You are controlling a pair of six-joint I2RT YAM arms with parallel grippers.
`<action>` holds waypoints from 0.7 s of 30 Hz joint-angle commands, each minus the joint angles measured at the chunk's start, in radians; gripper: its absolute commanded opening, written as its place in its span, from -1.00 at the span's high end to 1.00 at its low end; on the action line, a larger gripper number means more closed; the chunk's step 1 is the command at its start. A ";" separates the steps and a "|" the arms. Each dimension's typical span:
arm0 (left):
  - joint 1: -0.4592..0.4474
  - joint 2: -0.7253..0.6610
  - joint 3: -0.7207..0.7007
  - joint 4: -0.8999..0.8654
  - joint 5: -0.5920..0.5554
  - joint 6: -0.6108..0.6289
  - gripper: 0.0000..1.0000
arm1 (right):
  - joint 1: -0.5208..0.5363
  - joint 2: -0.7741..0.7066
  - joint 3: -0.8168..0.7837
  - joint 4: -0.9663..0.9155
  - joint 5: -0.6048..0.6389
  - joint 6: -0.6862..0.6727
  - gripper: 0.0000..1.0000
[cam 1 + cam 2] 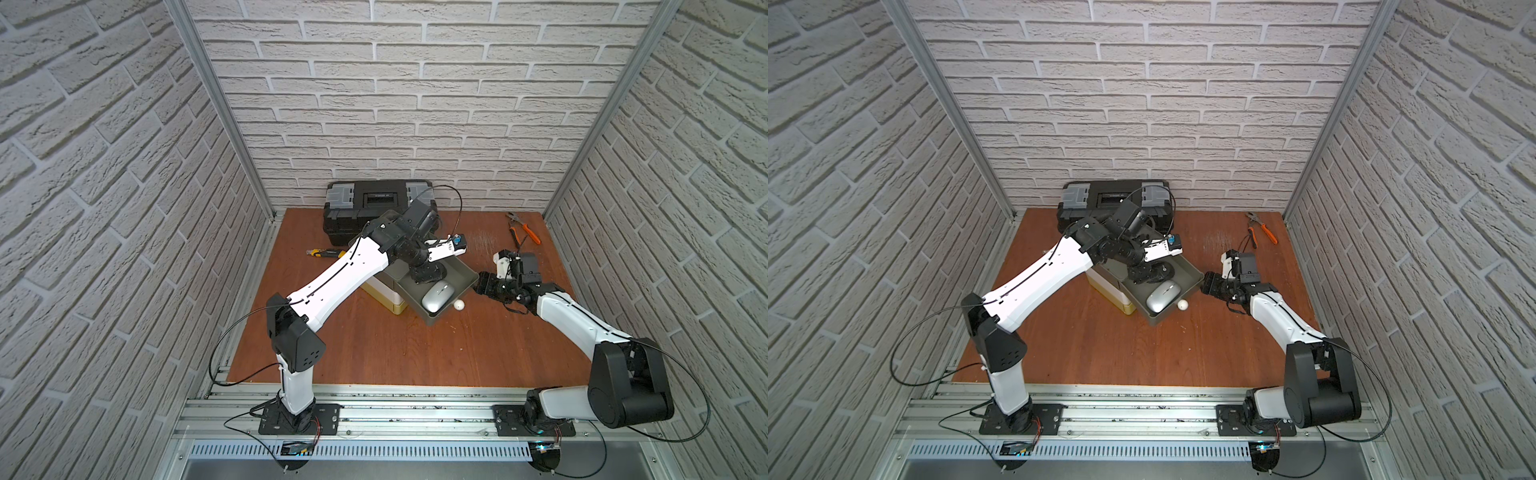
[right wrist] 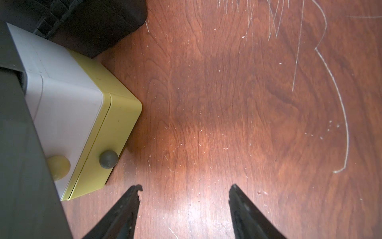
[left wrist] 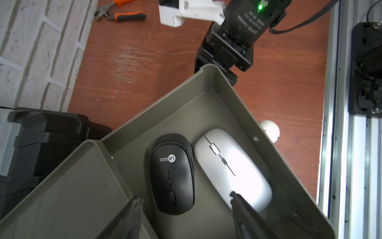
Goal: Take the mice out of the drawer
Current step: Pick up the mouse from the drawer.
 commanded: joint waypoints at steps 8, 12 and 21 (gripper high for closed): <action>0.007 0.123 0.114 -0.095 0.060 0.067 -0.35 | 0.007 -0.016 -0.007 0.041 -0.030 -0.012 -0.40; 0.007 0.144 0.114 -0.083 0.022 0.077 -0.31 | 0.007 -0.009 -0.002 0.042 -0.032 -0.015 -0.40; 0.009 0.230 0.164 -0.084 -0.085 0.112 -0.30 | 0.007 0.000 -0.001 0.045 -0.032 -0.023 -0.40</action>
